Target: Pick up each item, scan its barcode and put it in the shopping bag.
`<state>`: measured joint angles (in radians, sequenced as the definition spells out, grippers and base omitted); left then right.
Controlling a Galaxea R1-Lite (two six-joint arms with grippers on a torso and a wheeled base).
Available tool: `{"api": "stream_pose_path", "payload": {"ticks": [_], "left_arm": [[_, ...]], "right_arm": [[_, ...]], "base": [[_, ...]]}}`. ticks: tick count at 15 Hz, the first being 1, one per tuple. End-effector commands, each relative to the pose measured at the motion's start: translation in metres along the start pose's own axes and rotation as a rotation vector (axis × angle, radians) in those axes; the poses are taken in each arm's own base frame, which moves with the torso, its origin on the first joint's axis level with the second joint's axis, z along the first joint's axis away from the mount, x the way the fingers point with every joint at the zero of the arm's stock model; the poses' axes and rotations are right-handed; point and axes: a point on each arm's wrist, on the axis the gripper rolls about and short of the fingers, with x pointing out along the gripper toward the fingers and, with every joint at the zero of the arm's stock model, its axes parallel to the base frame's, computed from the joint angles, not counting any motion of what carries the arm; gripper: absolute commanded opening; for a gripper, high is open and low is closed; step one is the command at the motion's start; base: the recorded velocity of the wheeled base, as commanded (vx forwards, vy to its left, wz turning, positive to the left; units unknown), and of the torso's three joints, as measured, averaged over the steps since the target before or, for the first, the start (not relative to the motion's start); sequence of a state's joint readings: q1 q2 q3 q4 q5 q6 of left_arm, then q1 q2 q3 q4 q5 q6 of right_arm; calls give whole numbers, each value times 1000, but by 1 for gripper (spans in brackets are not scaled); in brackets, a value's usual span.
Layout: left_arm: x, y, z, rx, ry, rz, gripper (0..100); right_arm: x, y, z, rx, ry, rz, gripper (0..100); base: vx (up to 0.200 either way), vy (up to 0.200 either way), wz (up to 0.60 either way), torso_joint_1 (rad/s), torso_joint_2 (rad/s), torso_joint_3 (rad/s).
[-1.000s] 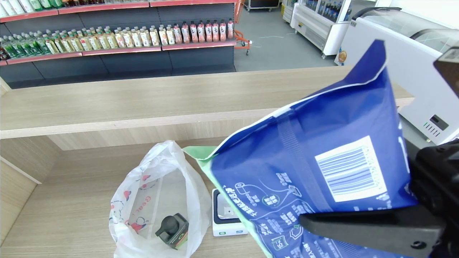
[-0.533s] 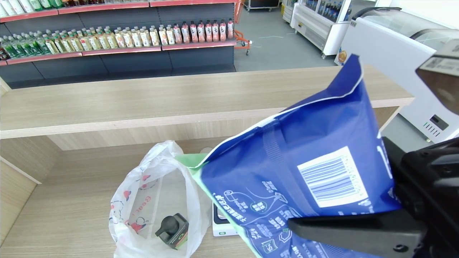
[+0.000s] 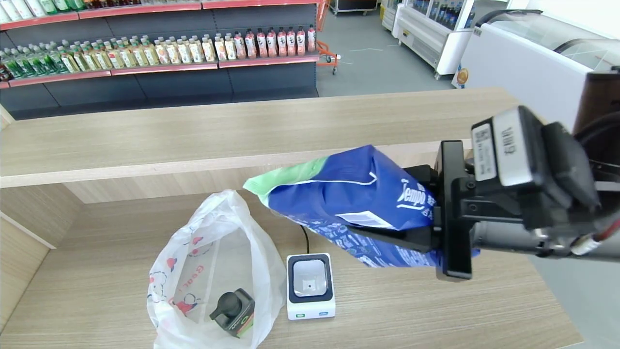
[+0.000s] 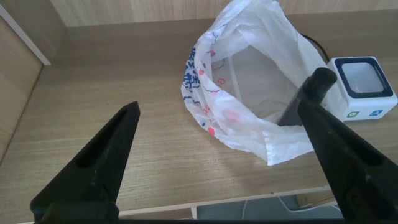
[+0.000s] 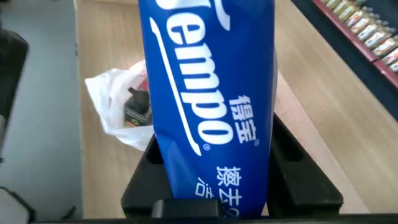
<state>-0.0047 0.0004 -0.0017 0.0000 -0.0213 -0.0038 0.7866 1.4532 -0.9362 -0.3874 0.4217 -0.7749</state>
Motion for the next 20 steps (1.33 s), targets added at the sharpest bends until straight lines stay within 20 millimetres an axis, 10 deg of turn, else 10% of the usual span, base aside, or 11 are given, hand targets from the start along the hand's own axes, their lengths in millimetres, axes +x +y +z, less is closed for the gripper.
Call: {"api": "stream_pose_path", "payload": {"ticks": [1, 4, 20], "left_arm": [[0, 0, 0, -1, 0, -2, 100], [0, 0, 0, -1, 0, 0, 100], [0, 0, 0, -1, 0, 0, 100]], "right_arm": [[15, -5, -27, -143, 84, -18, 0], [27, -8, -40, -509, 94, -19, 0], [92, 45, -87, -1105, -41, -105, 0]], "base": [[0, 0, 0, 0, 0, 0], [0, 0, 0, 0, 0, 0], [0, 0, 0, 0, 0, 0]]}}
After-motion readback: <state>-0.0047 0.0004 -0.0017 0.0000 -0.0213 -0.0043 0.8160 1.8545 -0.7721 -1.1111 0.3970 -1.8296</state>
